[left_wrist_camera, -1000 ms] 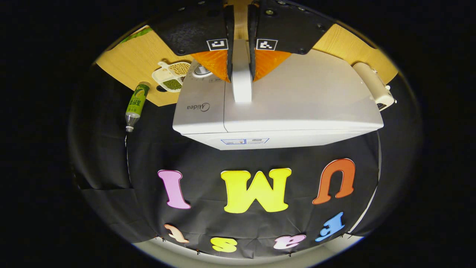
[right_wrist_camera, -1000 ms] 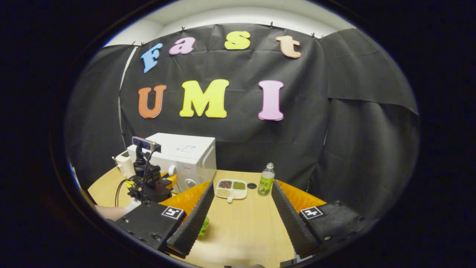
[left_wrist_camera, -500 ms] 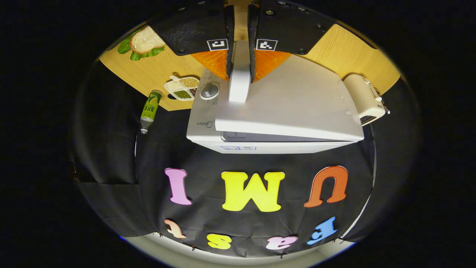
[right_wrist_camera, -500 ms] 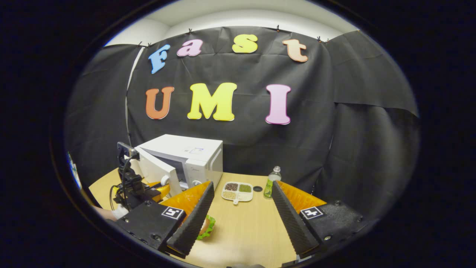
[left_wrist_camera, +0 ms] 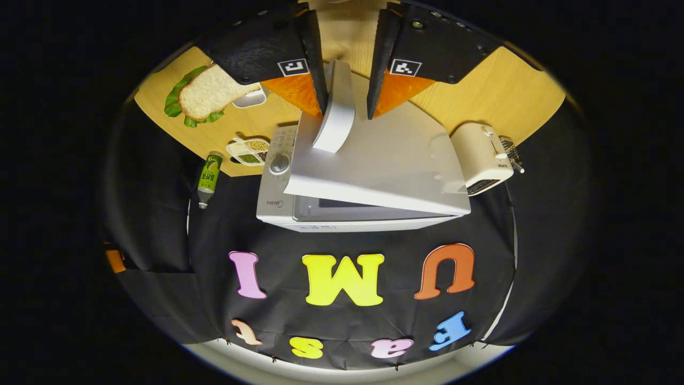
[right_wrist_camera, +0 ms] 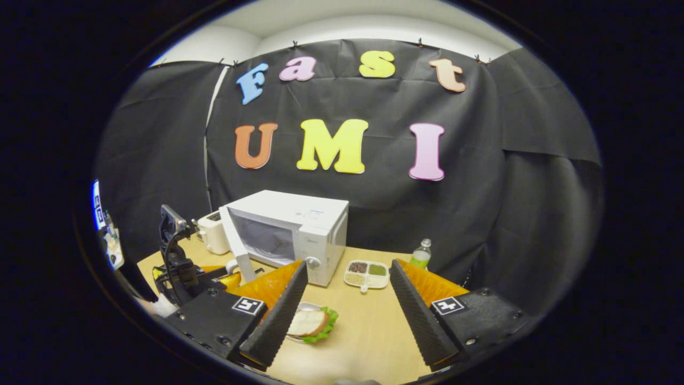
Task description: Open the microwave oven with the left hand, put the food in, and close the microwave oven.
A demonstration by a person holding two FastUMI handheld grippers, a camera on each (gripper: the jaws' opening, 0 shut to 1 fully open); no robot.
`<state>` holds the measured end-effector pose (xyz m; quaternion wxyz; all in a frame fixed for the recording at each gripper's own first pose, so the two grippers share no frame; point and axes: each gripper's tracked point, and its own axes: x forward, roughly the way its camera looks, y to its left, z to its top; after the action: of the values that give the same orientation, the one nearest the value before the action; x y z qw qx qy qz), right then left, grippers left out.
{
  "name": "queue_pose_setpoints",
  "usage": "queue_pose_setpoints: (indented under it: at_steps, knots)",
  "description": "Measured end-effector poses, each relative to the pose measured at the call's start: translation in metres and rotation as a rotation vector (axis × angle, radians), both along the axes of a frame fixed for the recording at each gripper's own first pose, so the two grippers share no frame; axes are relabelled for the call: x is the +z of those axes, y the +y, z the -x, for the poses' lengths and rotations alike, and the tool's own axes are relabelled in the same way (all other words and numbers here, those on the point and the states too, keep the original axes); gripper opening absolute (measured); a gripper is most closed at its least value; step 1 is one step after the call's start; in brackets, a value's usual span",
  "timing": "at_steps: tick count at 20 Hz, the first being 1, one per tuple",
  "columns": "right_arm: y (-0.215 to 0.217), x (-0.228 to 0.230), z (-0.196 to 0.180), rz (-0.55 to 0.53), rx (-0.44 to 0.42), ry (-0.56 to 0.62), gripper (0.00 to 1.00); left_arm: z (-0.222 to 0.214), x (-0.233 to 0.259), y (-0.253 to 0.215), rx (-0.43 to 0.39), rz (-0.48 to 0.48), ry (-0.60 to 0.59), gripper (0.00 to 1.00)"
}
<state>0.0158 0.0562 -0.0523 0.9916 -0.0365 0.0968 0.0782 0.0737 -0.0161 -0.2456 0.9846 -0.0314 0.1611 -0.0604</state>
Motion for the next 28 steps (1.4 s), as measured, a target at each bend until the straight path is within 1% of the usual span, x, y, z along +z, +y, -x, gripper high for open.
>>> queue_pose_setpoints:
  at_steps: [1, 2, 3, 4, 5, 6, 7, 8, 13, 17, 18, 19, 20, 22, 28]
  knots:
    - [0.002, -0.002, 0.002, 0.001, 0.007, 0.001, 0.92, 0.004, 0.003, 0.005, 0.004, -0.007, -0.011, 0.58]
    - [0.005, -0.003, 0.004, 0.002, 0.010, 0.002, 0.92, 0.007, 0.007, 0.011, 0.012, -0.015, -0.021, 0.53]
    - [0.007, -0.004, 0.006, 0.000, 0.018, 0.006, 0.92, 0.010, 0.010, 0.018, 0.027, -0.028, -0.028, 0.80]
    - [0.009, -0.004, 0.008, -0.002, 0.023, 0.008, 0.92, 0.011, 0.013, 0.024, 0.041, -0.041, -0.040, 0.85]
    - [0.011, -0.005, 0.009, -0.002, 0.027, 0.009, 0.92, 0.013, 0.011, 0.027, 0.041, -0.049, -0.035, 0.93]
    - [0.012, -0.006, 0.010, -0.002, 0.031, 0.010, 0.92, 0.017, 0.010, 0.030, 0.044, -0.053, -0.030, 0.95]
    - [0.014, -0.006, 0.011, -0.004, 0.034, 0.010, 0.92, 0.019, 0.010, 0.033, 0.049, -0.051, -0.025, 0.96]
    - [0.016, -0.007, 0.012, -0.005, 0.040, 0.011, 0.99, 0.023, 0.010, 0.036, 0.053, -0.052, -0.022, 0.96]
    - [0.025, -0.020, 0.017, -0.007, 0.056, 0.030, 0.99, 0.042, 0.006, 0.058, 0.083, -0.045, -0.001, 0.96]
    - [0.026, -0.044, 0.015, 0.002, 0.058, 0.064, 0.99, 0.064, 0.004, 0.087, 0.125, -0.075, 0.016, 0.97]
    - [0.026, -0.051, 0.013, 0.001, 0.057, 0.077, 0.99, 0.069, 0.003, 0.095, 0.138, -0.087, 0.020, 0.96]
    - [0.027, -0.059, 0.012, -0.002, 0.058, 0.090, 0.92, 0.076, 0.003, 0.105, 0.152, -0.099, 0.024, 0.97]
    - [0.028, -0.066, 0.010, -0.007, 0.059, 0.104, 0.99, 0.081, 0.003, 0.114, 0.168, -0.108, 0.027, 0.96]
    - [0.030, -0.082, 0.008, -0.009, 0.063, 0.134, 0.99, 0.091, 0.001, 0.133, 0.203, -0.119, 0.041, 0.97]
    - [0.033, -0.129, -0.002, -0.015, 0.085, 0.227, 0.99, 0.122, 0.000, 0.194, 0.320, -0.192, 0.077, 0.97]
